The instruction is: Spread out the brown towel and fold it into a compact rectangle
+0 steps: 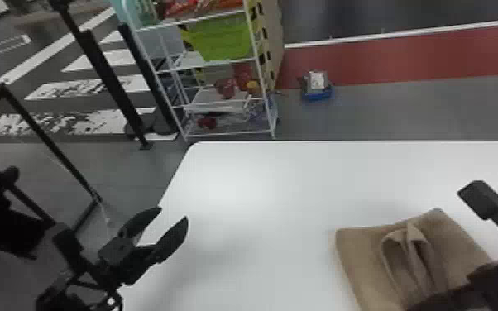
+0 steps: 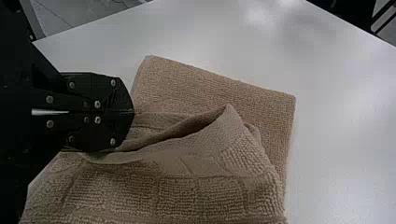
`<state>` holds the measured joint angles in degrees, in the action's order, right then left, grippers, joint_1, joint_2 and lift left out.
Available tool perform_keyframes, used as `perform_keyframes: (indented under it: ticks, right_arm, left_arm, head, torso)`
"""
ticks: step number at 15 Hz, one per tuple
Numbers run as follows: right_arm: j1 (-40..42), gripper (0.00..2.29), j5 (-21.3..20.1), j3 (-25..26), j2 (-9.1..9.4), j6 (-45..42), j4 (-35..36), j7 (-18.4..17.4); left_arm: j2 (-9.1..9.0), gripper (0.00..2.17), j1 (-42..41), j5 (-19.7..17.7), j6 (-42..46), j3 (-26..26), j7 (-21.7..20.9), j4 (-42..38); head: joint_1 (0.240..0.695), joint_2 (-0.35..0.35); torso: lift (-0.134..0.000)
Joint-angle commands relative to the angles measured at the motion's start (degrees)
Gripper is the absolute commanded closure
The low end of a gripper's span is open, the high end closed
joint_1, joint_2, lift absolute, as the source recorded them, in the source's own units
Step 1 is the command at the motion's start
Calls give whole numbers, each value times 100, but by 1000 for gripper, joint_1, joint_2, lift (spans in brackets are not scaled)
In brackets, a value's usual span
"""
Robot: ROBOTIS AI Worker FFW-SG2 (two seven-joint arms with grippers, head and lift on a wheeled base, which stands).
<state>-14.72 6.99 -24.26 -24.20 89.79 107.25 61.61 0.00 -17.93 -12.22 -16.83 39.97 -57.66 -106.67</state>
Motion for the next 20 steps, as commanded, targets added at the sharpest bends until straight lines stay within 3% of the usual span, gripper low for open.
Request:
perform_keyframes:
  ticks: [1, 3, 5, 6, 8, 9, 11, 12, 14, 16, 18, 20]
  right_arm:
    - [162, 1727, 197, 334, 56, 29, 59, 229]
    - [417, 1727, 426, 765, 197, 29, 358, 361]
    - [505, 1727, 716, 1116, 188, 29, 586, 396]
    - [557, 1727, 698, 1204, 109, 29, 727, 431]
    - [689, 1730, 566, 1433, -234, 29, 894, 695]
    - [786, 1730, 443, 1591, -401, 29, 947, 941]
    - [1094, 1730, -400, 1837, -647, 29, 1087, 1672]
    - [1252, 1730, -919, 1995, -682, 29, 1096, 1672]
    - [1436, 1730, -1139, 2338, -814, 29, 929, 1672]
    - [1401, 1730, -1367, 2364, -805, 29, 613, 1672]
    - [1331, 1730, -1332, 2373, -709, 29, 419, 1672]
    - [1217, 1730, -1394, 2268, -630, 29, 296, 1672]
  left_arm:
    - [-15, 49, 0, 0, -1, -7, 0, -3]
    - [-15, 49, 0, 0, -1, -24, 9, -3]
    - [-15, 49, 0, 0, -1, -24, 9, 6]
    - [-15, 49, 0, 0, -1, -16, 9, 6]
    - [-15, 49, 0, 0, -1, 11, 9, 15]
    - [-15, 49, 0, 0, -1, 11, 9, 24]
    - [-15, 49, 26, 0, -1, 11, 9, 32]
    - [-15, 49, 44, 0, -1, 2, 9, 41]
    - [-15, 49, 88, 9, -1, -33, 9, 94]
    - [-15, 49, 114, 88, -1, -95, 17, 94]
    - [-15, 49, 114, 114, -1, -112, 17, 85]
    - [-15, 49, 114, 123, -1, -112, 17, 76]
  head:
    - [695, 350]
    - [695, 350]
    - [695, 350]
    - [695, 350]
    - [695, 350]
    - [695, 350]
    - [695, 350]
    - [695, 350]
    - [695, 316]
    - [695, 258]
    - [695, 195]
    - [695, 187]
  torso:
    - [-124]
    - [-124]
    - [-124]
    - [-124]
    - [-124]
    - [-124]
    - [-124]
    - [-124]
    - [-124]
    - [-124]
    - [-124]
    - [-124]
